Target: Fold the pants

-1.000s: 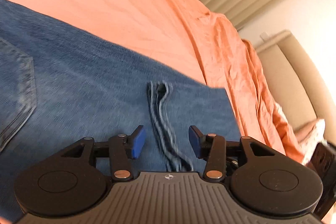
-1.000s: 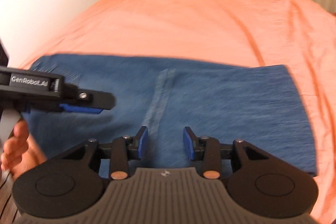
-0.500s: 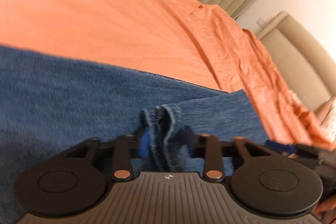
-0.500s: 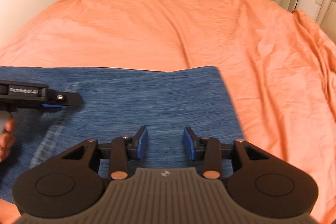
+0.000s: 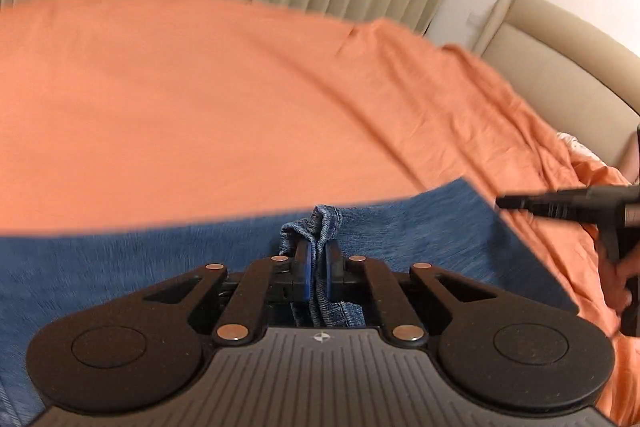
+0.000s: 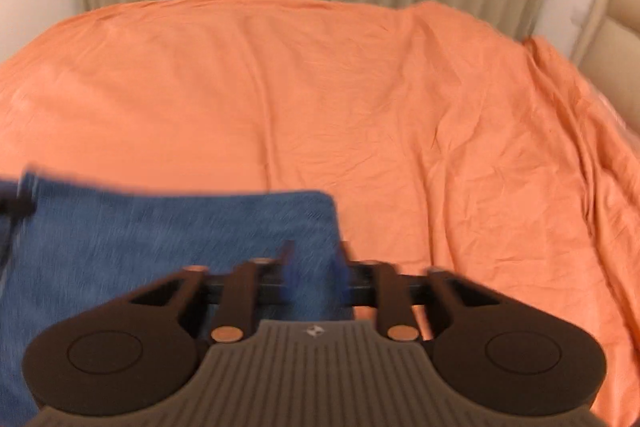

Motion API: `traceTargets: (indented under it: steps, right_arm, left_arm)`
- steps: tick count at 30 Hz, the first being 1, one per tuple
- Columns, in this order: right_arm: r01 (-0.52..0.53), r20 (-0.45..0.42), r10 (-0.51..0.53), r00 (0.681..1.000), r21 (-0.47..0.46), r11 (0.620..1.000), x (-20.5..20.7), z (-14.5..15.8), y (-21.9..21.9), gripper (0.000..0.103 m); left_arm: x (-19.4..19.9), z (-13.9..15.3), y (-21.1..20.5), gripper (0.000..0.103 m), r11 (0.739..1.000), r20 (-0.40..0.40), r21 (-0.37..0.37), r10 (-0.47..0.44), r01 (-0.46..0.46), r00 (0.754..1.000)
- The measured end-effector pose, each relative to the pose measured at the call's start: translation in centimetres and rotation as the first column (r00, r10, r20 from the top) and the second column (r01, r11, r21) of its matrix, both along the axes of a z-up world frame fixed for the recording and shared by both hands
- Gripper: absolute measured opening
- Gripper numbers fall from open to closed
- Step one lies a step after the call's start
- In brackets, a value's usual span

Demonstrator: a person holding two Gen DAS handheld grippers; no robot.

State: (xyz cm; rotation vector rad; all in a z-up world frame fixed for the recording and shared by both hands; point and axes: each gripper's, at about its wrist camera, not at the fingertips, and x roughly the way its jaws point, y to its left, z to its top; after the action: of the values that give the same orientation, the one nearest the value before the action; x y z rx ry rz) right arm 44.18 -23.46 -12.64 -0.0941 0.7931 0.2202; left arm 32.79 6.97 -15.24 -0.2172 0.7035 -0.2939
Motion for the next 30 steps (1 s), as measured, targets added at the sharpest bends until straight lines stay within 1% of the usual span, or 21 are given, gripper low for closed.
traceTargets:
  steps: [2,4,6,8,10,12,14,15,17,20,23,26,28,30]
  right_arm:
    - [0.036,-0.033,-0.034,0.999,0.076,0.996,2.0,-0.7,-0.5,0.001]
    - [0.051,-0.067,-0.042,0.997,0.133,0.990,3.5,-1.6,-0.8,0.001]
    - [0.059,-0.076,-0.050,0.996,0.127,0.990,4.5,-2.6,-0.6,0.000]
    - [0.066,-0.103,-0.054,0.993,0.120,0.991,5.2,-3.8,-0.4,0.000]
    - [0.051,-0.122,-0.040,0.992,0.086,0.995,5.6,-4.8,0.0,0.000]
    - [0.037,-0.115,-0.031,0.993,0.049,0.998,5.6,-5.0,0.6,0.000]
    - [0.045,-0.117,-0.040,0.992,0.042,0.998,5.4,-4.5,0.9,0.000]
    - [0.049,-0.111,-0.044,0.993,0.046,0.998,5.1,-4.0,0.8,0.000]
    - [0.043,-0.093,-0.036,0.995,0.075,0.996,3.7,-2.5,0.1,0.000]
    - [0.004,-0.042,0.001,0.999,0.101,0.995,-0.1,-0.1,-1.0,0.000]
    - [-0.027,-0.038,0.031,0.999,0.118,0.993,-4.5,1.3,-2.6,0.000]
    - [-0.029,-0.042,0.034,0.999,0.106,0.994,-8.2,1.3,-3.9,0.000]
    - [-0.024,-0.059,0.029,0.998,0.087,0.996,-10.1,0.4,-4.5,0.000]
    - [-0.019,-0.078,0.024,0.997,0.066,0.998,-11.1,-0.9,-5.0,0.000]
  left_arm:
    - [0.4,-1.2,0.4,0.007,1.000,-0.038,-0.013,0.011,-0.012,0.999]
    - [0.4,-1.9,0.5,0.007,1.000,-0.051,-0.023,0.015,-0.017,0.999]
    - [0.6,-2.0,0.2,0.007,1.000,-0.054,-0.014,0.016,-0.017,0.998]
    - [0.8,-2.2,0.2,0.007,1.000,-0.065,-0.009,0.016,-0.016,0.998]
    - [1.5,-2.3,-0.1,0.007,1.000,-0.077,-0.014,0.019,-0.020,0.997]
    - [2.0,-2.2,-0.5,0.008,1.000,-0.086,-0.014,0.021,-0.023,0.996]
    - [1.9,-1.8,-0.6,0.012,1.000,-0.091,-0.011,0.024,-0.026,0.996]
    - [1.7,-1.5,-0.5,0.012,1.000,-0.096,-0.017,0.024,-0.026,0.995]
    - [1.0,-0.6,-0.3,0.014,0.999,-0.091,-0.017,0.028,-0.030,0.995]
    - [-1.2,1.0,-0.5,0.014,1.000,-0.055,0.008,0.030,-0.029,0.998]
    - [-3.6,2.0,-1.3,0.014,1.000,-0.040,0.004,-0.006,0.007,0.999]
    - [-5.4,1.9,-2.7,0.013,0.999,-0.071,0.023,-0.038,0.040,0.997]
    - [-6.4,1.5,-3.7,0.013,0.998,-0.083,0.034,-0.058,0.061,0.995]
    - [-6.9,0.9,-4.6,0.013,0.995,-0.097,0.077,-0.051,0.059,0.994]
